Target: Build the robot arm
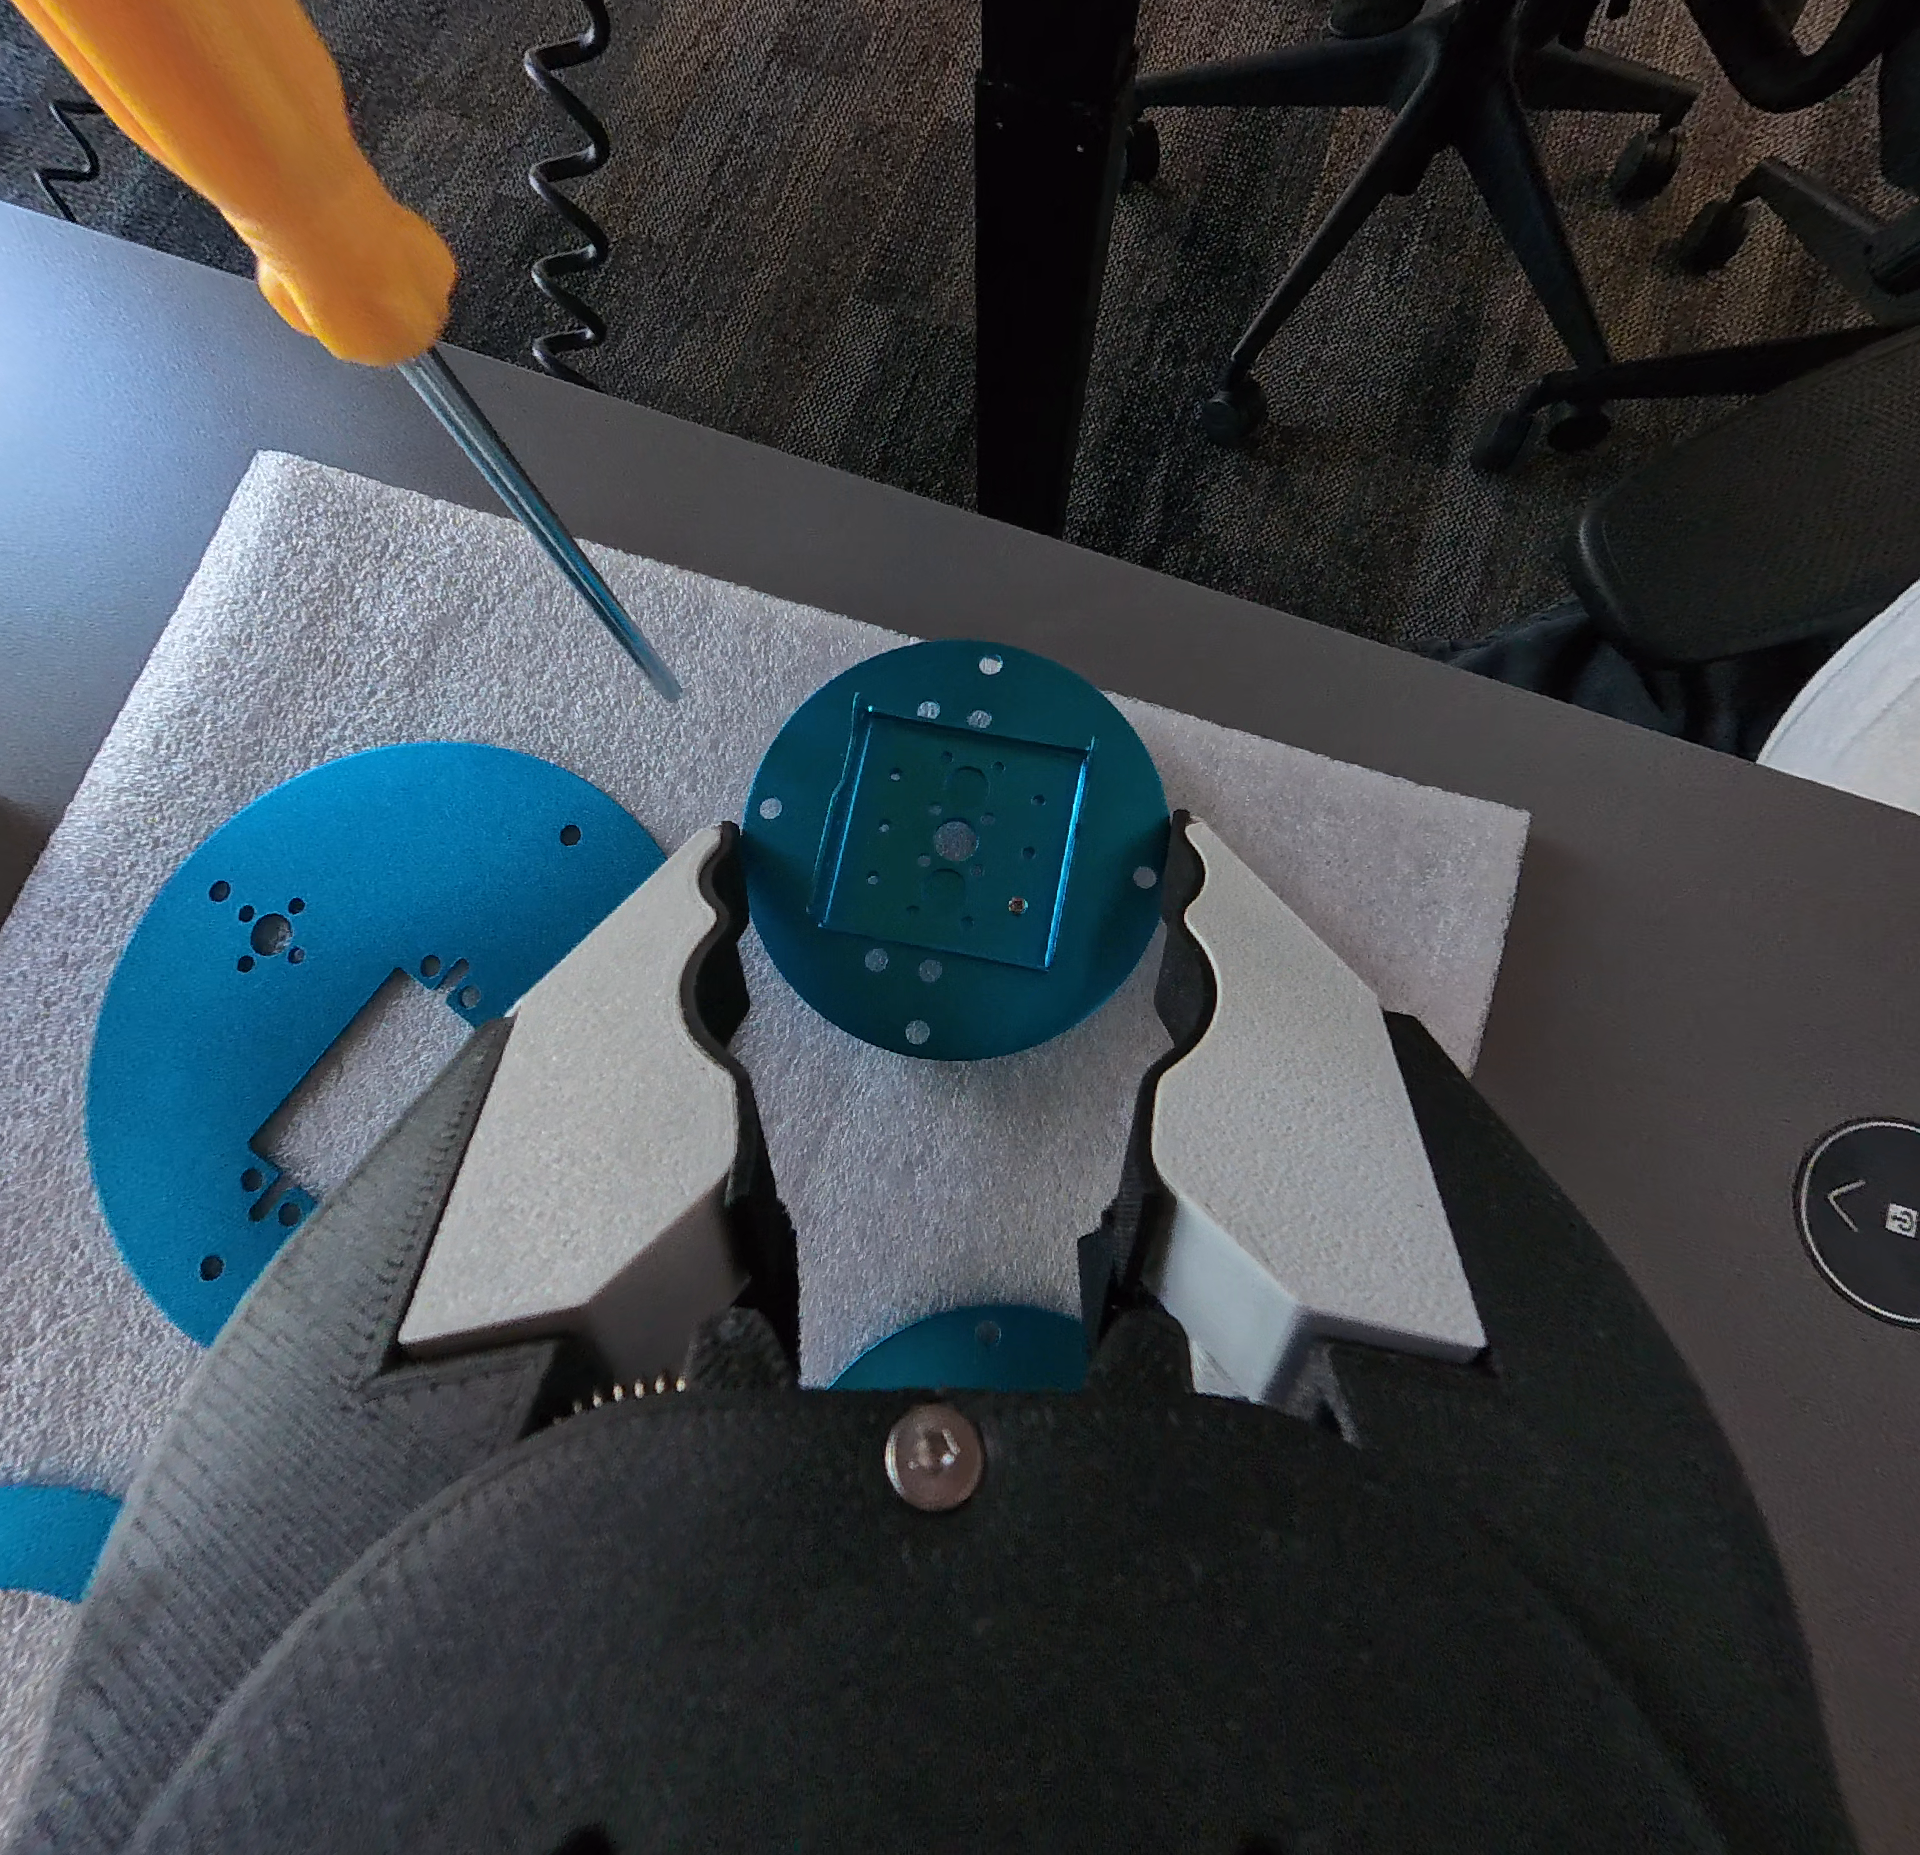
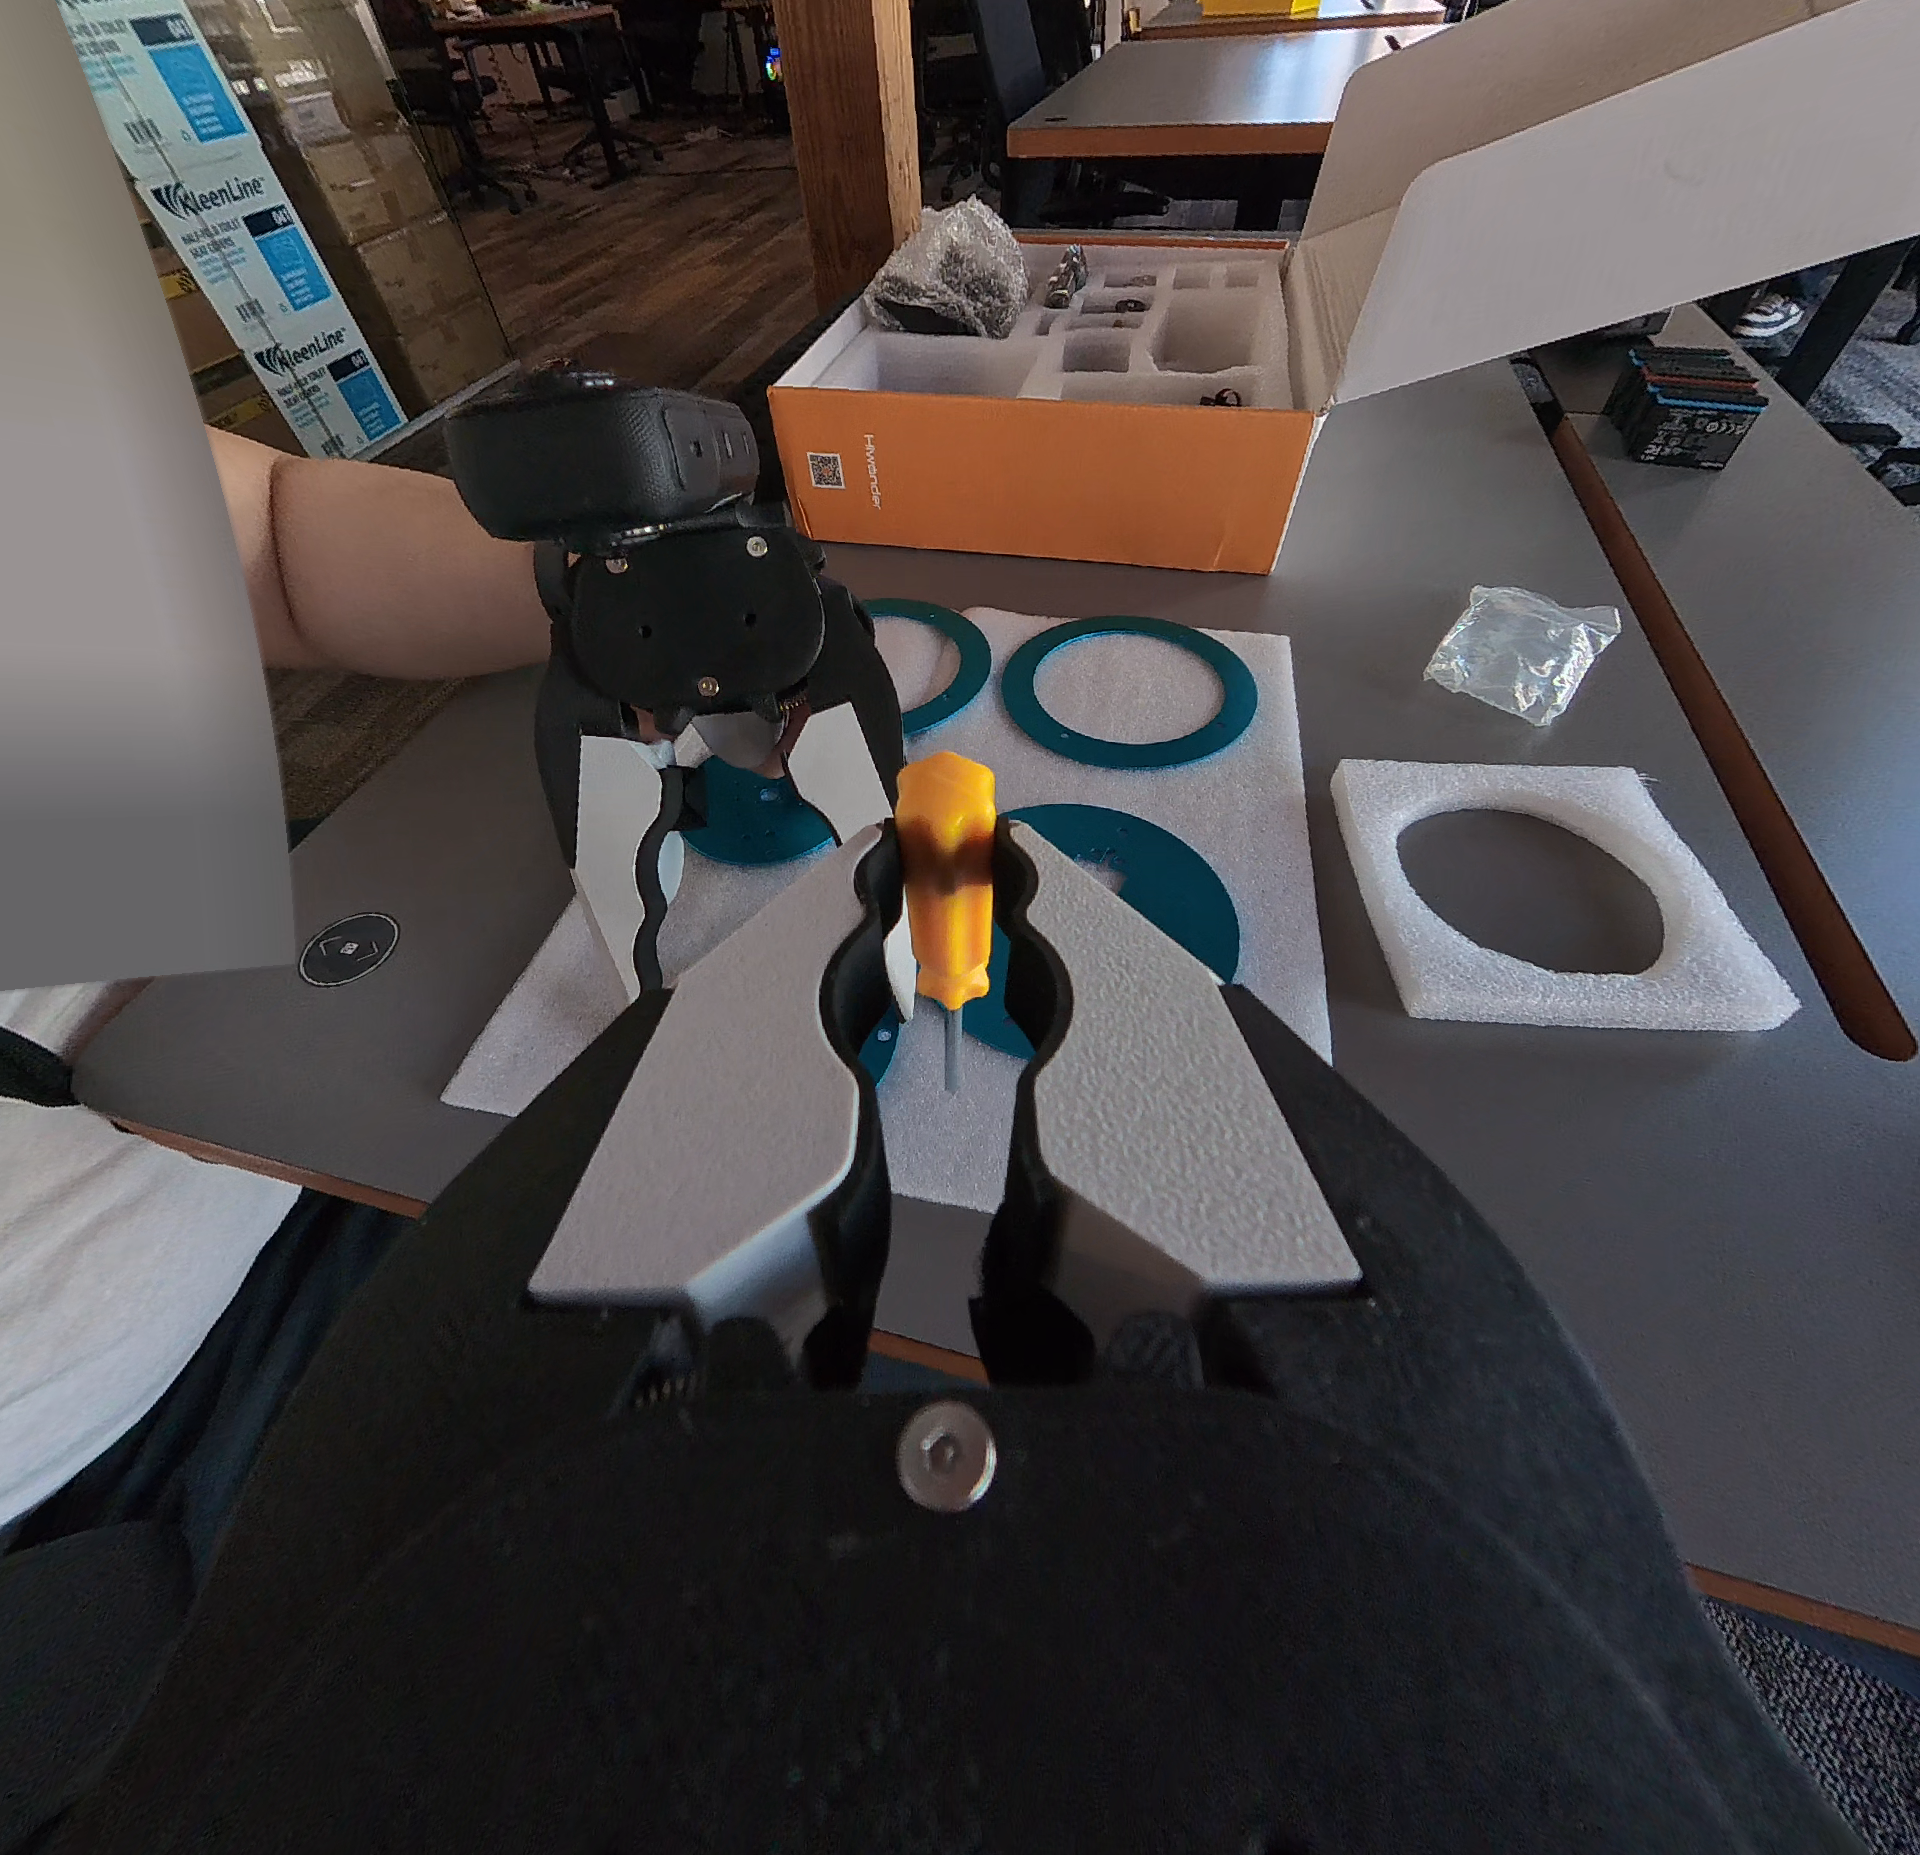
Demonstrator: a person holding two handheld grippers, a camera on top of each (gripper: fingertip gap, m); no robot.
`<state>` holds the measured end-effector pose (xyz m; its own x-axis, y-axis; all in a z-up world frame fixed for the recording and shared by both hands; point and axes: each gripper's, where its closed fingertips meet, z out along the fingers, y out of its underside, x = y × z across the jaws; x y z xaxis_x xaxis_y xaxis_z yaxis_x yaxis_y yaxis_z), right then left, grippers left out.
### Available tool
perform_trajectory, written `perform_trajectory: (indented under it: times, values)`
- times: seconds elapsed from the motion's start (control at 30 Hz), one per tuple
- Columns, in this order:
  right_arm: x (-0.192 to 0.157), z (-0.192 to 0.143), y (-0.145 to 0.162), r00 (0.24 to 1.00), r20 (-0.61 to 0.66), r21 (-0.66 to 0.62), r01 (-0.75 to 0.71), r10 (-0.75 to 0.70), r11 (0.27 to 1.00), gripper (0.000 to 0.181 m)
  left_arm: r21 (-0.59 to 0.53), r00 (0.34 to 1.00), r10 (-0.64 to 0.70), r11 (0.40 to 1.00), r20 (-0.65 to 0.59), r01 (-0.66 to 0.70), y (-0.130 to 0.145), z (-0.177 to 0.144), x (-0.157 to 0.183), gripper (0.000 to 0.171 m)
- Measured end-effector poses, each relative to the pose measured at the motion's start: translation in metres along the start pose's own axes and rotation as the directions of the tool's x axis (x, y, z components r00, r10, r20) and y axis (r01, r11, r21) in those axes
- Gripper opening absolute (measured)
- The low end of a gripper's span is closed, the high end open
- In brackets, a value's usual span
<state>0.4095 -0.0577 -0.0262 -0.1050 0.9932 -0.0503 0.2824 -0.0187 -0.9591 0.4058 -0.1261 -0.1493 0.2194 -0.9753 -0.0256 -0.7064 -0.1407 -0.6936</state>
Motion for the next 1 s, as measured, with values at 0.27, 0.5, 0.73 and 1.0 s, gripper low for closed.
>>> perform_trajectory:
  times: [0.27, 0.5, 0.73, 1.0]
  values:
    - [0.0023, 0.0007, 0.0038, 1.0, 0.003, -0.011, -0.01, 0.01, 1.0, 0.015, 0.003, 1.0, 0.002, 1.0, 0.001, -0.002, 0.0008, 0.0012, -0.0006, 0.08]
    - [0.0016, 0.002, 0.0057, 1.0, 0.007, -0.019, -0.009, 0.009, 1.0, 0.015, -0.002, 1.0, 0.004, 1.0, -0.004, -0.004, 0.0024, 0.0028, -0.0007, 0.08]
    - [0.0012, 0.0028, 0.0069, 1.0, 0.01, -0.023, -0.01, 0.01, 1.0, 0.014, 0.003, 1.0, 0.005, 1.0, -0.001, -0.005, 0.0028, 0.0023, -0.001, 0.08]
    - [0.0006, 0.003, 0.0071, 1.0, 0.011, -0.025, -0.009, 0.009, 1.0, 0.015, 0.01, 1.0, -0.009, 1.0, -0.008, 0.01, 0.0036, 0.0024, -0.0013, 0.08]
